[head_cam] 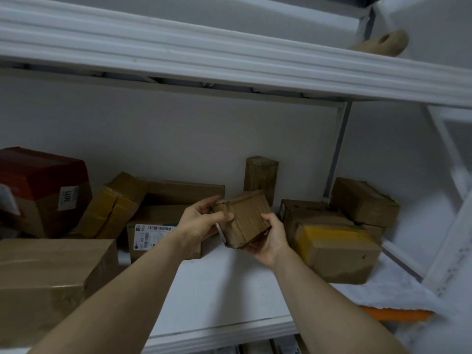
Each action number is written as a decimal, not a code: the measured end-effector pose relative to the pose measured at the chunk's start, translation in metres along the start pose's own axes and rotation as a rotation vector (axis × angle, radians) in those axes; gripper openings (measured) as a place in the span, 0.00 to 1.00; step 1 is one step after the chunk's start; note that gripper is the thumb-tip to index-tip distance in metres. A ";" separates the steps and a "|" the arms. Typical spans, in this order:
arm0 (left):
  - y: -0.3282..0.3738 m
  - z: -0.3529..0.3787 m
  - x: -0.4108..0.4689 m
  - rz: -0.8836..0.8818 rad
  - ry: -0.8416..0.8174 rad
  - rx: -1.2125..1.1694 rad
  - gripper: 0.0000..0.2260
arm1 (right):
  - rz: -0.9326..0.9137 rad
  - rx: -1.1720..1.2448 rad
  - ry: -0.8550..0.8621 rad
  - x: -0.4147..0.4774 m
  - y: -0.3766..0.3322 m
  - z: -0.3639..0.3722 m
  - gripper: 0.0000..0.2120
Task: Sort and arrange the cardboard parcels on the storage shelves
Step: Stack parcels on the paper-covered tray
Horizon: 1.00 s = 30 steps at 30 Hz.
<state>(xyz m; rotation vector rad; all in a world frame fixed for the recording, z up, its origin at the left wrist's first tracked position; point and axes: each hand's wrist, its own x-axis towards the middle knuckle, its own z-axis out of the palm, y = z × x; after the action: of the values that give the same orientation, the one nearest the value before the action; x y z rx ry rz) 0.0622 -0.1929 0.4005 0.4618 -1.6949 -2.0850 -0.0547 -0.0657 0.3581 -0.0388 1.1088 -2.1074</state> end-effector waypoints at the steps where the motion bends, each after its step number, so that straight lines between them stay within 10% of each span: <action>1: 0.002 0.001 0.001 -0.009 0.002 0.003 0.28 | -0.013 -0.013 0.008 0.002 -0.002 0.002 0.24; 16: 0.019 0.089 0.057 -0.016 -0.002 -0.198 0.24 | -0.203 -0.077 0.058 -0.009 -0.077 0.001 0.21; 30: 0.015 0.259 0.099 -0.105 -0.251 0.093 0.06 | -0.598 -0.100 0.616 -0.038 -0.208 -0.099 0.24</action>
<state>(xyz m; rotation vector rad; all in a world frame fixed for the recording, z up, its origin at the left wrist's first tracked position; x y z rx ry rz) -0.1511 -0.0277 0.4681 0.3347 -1.9544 -2.2231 -0.1850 0.1005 0.4573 0.2825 1.7271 -2.6841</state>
